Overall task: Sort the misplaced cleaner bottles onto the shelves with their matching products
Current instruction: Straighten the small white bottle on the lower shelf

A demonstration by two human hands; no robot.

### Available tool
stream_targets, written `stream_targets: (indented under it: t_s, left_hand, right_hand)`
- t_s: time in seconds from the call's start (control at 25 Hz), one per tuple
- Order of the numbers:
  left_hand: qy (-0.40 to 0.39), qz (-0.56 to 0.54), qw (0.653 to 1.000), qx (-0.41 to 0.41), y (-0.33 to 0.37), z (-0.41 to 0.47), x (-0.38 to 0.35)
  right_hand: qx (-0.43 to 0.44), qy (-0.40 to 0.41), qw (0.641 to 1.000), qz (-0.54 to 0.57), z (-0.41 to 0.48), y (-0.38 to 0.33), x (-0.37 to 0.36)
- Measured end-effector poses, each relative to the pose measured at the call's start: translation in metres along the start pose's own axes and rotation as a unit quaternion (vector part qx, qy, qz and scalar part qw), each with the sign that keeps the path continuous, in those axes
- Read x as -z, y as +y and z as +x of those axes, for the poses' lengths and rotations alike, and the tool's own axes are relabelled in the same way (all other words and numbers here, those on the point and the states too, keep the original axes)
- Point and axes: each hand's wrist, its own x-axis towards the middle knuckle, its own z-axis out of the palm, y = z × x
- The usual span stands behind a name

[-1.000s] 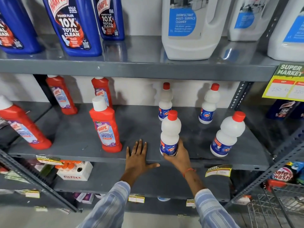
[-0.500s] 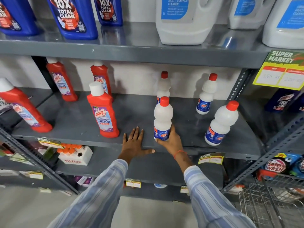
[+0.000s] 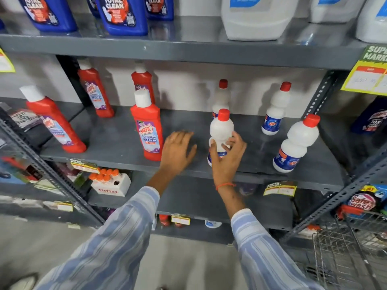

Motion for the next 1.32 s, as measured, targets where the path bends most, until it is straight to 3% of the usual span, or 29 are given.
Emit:
stream_targets:
  t_s: [0.08,0.2,0.28,0.4,0.6,0.88,1.32]
  left_hand:
    - [0.100,-0.007,0.995,-0.015,-0.019,-0.001,0.020]
    - [0.131,0.031,0.989,0.058,-0.067,-0.018,0.044]
    - [0.093,0.031,0.989,0.111,-0.107,-0.040,0.048]
    - [-0.063,0.033,0.985,0.157,-0.172,-0.071,0.040]
    - [-0.250,0.090,0.940,0.216,-0.251,-0.087,0.036]
    - [-0.246,0.087,0.943,0.208,-0.256,-0.091,0.036]
    - [-0.276,0.095,0.934,0.207,-0.258,-0.090,0.034]
  right_hand:
    - [0.034,-0.011,0.999,0.015,-0.013,-0.017,-0.024]
    - [0.025,-0.124,0.992,0.004,-0.028,-0.020,-0.081]
    - [-0.028,-0.211,0.977,-0.012,-0.035,-0.007,-0.117]
    - [-0.139,-0.292,0.945,-0.041,-0.043,0.022,-0.153]
    - [-0.219,-0.328,0.919,-0.031,-0.054,0.035,-0.185]
    - [-0.198,-0.398,0.895,-0.039,-0.080,0.020,-0.241]
    - [-0.200,-0.410,0.888,-0.060,-0.085,0.018,-0.252]
